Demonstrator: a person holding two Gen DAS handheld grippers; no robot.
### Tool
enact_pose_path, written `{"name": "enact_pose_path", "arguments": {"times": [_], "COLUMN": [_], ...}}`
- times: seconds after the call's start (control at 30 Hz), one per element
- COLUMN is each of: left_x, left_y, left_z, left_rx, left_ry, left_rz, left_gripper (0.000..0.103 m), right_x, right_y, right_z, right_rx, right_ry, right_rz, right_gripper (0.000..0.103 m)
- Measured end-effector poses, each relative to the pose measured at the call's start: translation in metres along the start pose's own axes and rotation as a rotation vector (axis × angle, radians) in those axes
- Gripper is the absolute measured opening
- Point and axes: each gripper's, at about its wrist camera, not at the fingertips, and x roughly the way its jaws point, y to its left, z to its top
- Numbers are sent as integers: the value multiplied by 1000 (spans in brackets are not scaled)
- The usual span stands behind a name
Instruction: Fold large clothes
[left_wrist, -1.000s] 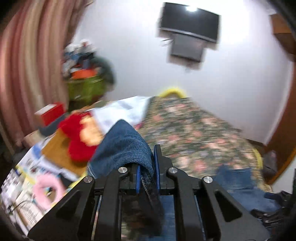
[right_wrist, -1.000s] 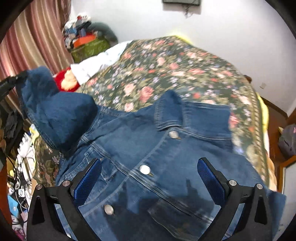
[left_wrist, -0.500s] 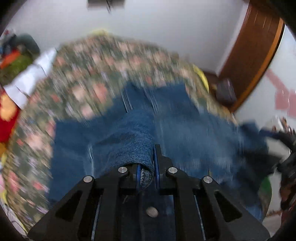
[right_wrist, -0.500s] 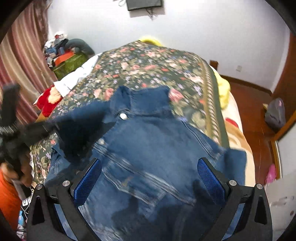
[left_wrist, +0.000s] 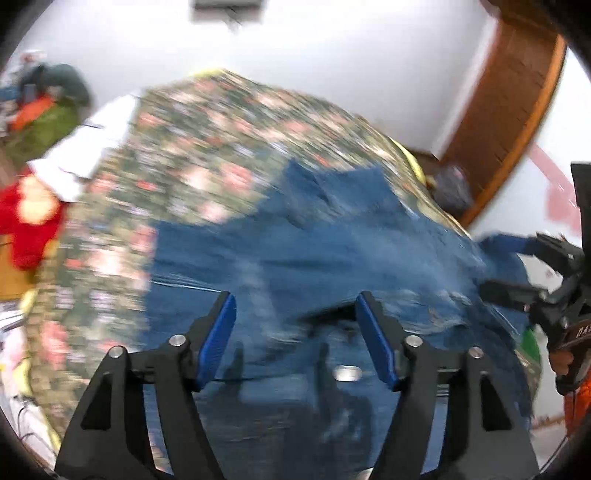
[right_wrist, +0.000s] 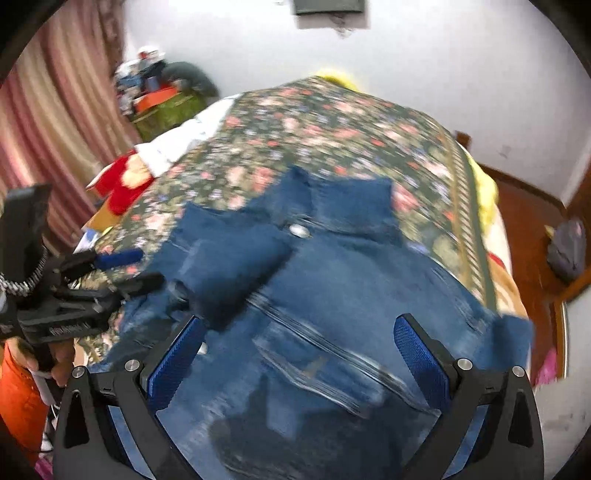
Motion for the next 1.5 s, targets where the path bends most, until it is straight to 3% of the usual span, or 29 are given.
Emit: {"name": "enact_pose_path", "arguments": {"times": [0.1, 0.23, 0.4, 0.6, 0.73, 0.87, 0.97, 1.1, 1.2, 1.37, 1.5], "left_x": [-15, -9, 19, 55, 67, 75, 78, 80, 81, 83, 85], "left_y": [43, 99, 136, 137, 131, 119, 112, 111, 111, 107, 105], "left_z": [-5, -22, -52, -75, -79, -81, -85, -84, -84, -85, -85], "left_rx": [-53, -134, -221, -203, -180, -101, -58, -55, -56, -63, -71], "left_ry": [-29, 20, 107, 187, 177, 177, 173, 174, 181, 194, 200], "left_rz": [107, 211, 212, 189, 201, 250, 285, 299, 307, 323, 337], "left_gripper": [68, 68, 68, 68, 69, 72, 74, 74, 74, 75, 75], "right_x": [23, 61, 111, 166, 184, 177, 169, 156, 140, 104, 81], "right_y": [39, 85, 126, 146, 140, 131, 121, 96, 68, 14, -8], "right_z": [13, 23, 30, 13, 1, 8, 15, 24, 30, 21, -3], "right_rx": [-87, -187, -299, -496, -544, -500, -448, -321, -212, -11, 59], "right_ry": [25, 90, 192, 288, 312, 261, 214, 167, 112, 81, 92], "right_rz": [19, 33, 42, -106, -146, -144, -165, -169, -208, -164, -104], "right_gripper": [103, 103, 103, 103, 103, 96, 77, 43, 30, 28, 28]}}
